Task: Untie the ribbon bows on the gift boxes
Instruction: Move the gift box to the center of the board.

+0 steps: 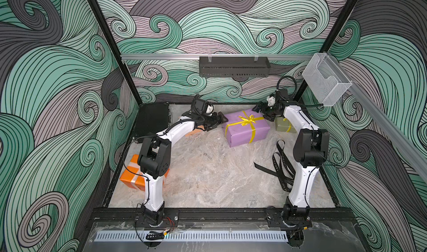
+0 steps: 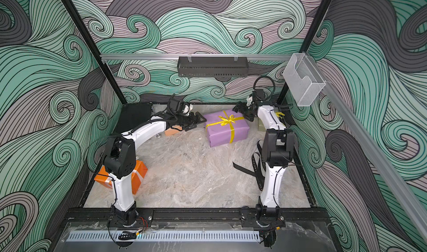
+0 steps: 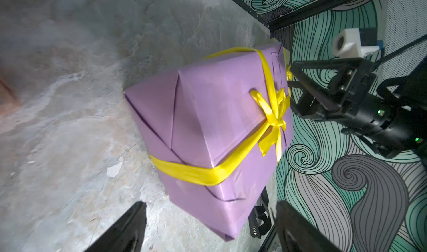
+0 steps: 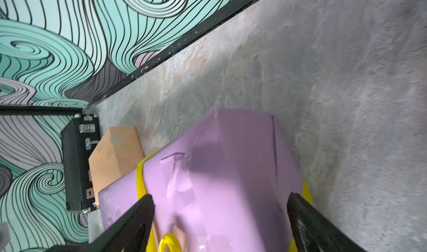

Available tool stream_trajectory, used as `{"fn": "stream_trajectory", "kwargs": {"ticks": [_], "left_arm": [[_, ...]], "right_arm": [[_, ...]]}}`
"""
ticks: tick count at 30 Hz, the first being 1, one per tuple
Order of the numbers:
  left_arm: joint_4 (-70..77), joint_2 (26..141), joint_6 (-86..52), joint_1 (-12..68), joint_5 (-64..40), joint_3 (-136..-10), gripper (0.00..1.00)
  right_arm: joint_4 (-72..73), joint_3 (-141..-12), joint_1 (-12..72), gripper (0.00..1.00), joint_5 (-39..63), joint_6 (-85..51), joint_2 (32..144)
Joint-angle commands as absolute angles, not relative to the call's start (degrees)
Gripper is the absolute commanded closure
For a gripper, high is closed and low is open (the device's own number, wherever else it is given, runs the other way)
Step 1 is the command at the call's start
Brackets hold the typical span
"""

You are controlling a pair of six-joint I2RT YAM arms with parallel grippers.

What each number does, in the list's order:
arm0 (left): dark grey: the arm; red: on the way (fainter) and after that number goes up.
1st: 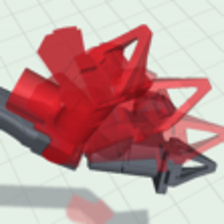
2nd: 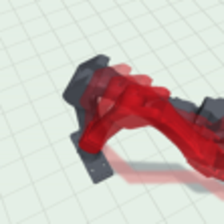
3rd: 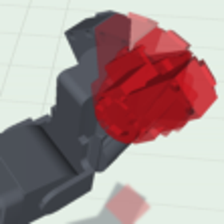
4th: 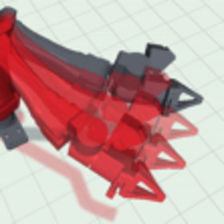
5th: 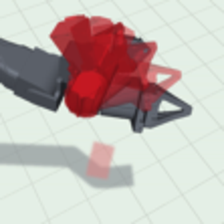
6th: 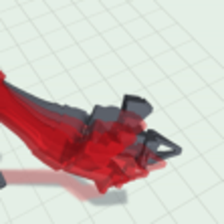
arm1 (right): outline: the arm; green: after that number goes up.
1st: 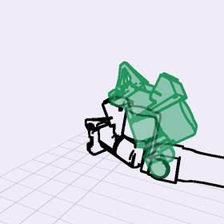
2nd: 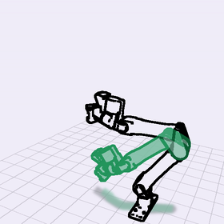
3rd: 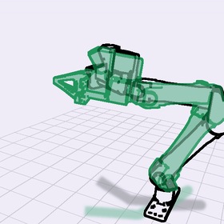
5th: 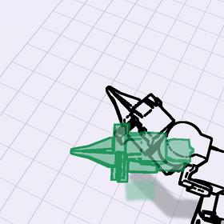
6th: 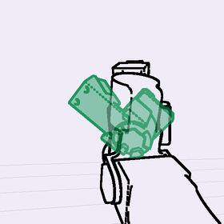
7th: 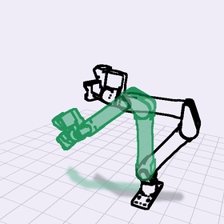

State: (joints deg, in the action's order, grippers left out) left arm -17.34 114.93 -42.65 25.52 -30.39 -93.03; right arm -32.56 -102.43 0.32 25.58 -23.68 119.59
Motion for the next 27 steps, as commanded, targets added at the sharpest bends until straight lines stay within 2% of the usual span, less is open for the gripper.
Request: {"fn": "stream_trajectory", "kwargs": {"ticks": [1,5,11,16,23,27], "left_arm": [[-16.93,117.57,-45.36,25.36,-32.26,-95.49,0.09],[-17.96,121.44,-46.05,25.25,-33.78,-99.63,0.08],[-19.74,122.24,-44.79,25.99,-34.28,-99.85,0.08],[-20.16,117.15,-43.59,26.16,-34.12,-94.52,0.08],[-21.30,106.89,-43.65,25.81,-32.76,-83.82,0.09],[-20.60,100.58,-44.89,25.84,-31.57,-76.79,0.09]], "right_arm": [[-30.59,-98.49,-0.18,0.09,27.59,-25.42,117.18],[-27.64,-95.05,0.00,0.10,30.61,-28.84,115.64],[-18.57,-82.14,1.84,0.12,32.05,-32.01,109.48],[-12.21,-70.76,3.34,0.13,32.41,-36.05,103.03],[-3.12,-53.88,8.75,0.12,27.82,-46.48,90.12],[-1.11,-48.18,12.08,0.12,26.51,-49.23,85.00]]}}
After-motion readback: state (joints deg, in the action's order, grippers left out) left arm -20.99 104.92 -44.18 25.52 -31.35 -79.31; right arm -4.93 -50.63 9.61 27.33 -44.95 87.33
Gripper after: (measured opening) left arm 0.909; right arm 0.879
